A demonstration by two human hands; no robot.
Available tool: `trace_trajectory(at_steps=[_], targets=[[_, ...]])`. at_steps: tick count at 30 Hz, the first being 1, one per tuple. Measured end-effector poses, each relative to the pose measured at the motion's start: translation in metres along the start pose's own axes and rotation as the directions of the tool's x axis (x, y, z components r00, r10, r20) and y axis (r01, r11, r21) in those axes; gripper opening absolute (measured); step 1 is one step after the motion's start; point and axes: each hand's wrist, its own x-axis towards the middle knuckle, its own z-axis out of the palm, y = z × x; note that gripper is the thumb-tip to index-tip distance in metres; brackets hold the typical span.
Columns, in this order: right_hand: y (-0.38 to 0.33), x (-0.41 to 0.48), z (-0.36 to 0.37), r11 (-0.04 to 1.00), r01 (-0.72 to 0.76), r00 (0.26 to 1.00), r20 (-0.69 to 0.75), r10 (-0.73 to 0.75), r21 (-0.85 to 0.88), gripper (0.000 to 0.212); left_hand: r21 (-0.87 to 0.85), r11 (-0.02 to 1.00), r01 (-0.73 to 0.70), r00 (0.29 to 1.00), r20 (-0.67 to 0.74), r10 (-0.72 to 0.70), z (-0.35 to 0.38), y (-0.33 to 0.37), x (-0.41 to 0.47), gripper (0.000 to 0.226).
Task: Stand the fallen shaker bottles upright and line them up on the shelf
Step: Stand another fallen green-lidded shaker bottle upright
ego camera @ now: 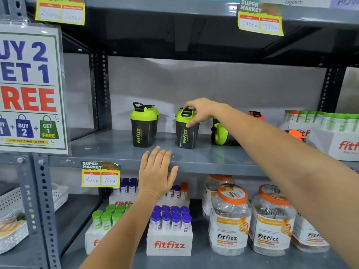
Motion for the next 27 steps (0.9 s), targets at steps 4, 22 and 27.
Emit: trace_trajectory(at_steps=[4, 22, 27], targets=[[0.016, -0.018, -0.009, 0.999, -0.001, 1.0, -0.03, 0.002, 0.041, 0.082, -0.032, 0.999, 0.015, 1.0, -0.004, -0.015, -0.002, 0.003, 0.0, 0.049], [0.141, -0.101, -0.019, 0.981, -0.168, 0.985, -0.065, 0.162, -0.099, 0.067, -0.091, 0.984, -0.15, 0.976, 0.143, 0.162, 0.007, 0.169, 0.045, 0.063], [0.154, -0.107, -0.01, 0.981, -0.173, 0.984, -0.056, 0.168, -0.091, 0.064, -0.066, 0.986, -0.151, 0.978, 0.135, 0.158, 0.015, 0.172, 0.035, 0.06]])
